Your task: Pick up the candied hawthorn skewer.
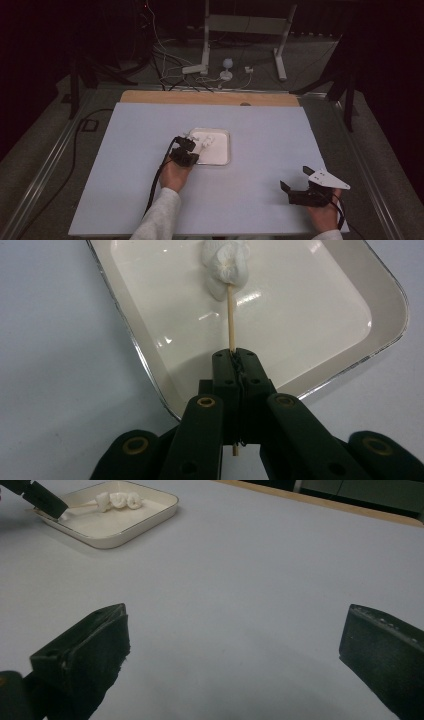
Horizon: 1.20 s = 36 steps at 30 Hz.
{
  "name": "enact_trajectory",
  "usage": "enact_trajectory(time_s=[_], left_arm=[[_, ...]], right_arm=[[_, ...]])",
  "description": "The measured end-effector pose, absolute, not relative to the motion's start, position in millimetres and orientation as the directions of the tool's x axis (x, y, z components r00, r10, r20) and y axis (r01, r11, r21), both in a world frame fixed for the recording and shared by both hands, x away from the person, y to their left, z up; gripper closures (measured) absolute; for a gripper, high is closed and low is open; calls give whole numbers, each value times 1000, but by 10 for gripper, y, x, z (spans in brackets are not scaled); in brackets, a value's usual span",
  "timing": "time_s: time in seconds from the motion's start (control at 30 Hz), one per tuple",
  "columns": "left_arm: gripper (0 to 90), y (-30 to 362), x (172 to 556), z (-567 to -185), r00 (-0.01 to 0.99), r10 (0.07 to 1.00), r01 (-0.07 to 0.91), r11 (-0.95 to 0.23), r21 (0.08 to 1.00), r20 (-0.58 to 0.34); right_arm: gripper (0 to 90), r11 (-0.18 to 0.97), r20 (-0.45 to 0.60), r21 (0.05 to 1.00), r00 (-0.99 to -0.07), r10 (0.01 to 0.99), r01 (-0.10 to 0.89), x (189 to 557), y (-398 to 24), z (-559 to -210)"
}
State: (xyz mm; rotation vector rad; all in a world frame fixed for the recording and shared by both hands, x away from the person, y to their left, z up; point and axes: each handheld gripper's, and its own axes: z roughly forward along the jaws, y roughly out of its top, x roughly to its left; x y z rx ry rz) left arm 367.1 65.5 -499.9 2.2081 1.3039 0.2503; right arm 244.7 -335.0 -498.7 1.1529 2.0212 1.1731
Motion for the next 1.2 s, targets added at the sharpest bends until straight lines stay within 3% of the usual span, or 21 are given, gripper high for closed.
enact_trajectory(time_s=[0.53,1.2], left_arm=[[900,889,3398,-4848,544,817,669,-285,686,-191],[900,1041,3181,-4746,615,760,584,-260,769,-209]], right_arm=[[0,160,94,885,-505,858,437,2459,-3307,-4912],[0,57,237,888,-560,794,457,2794,-3026,-4645]])
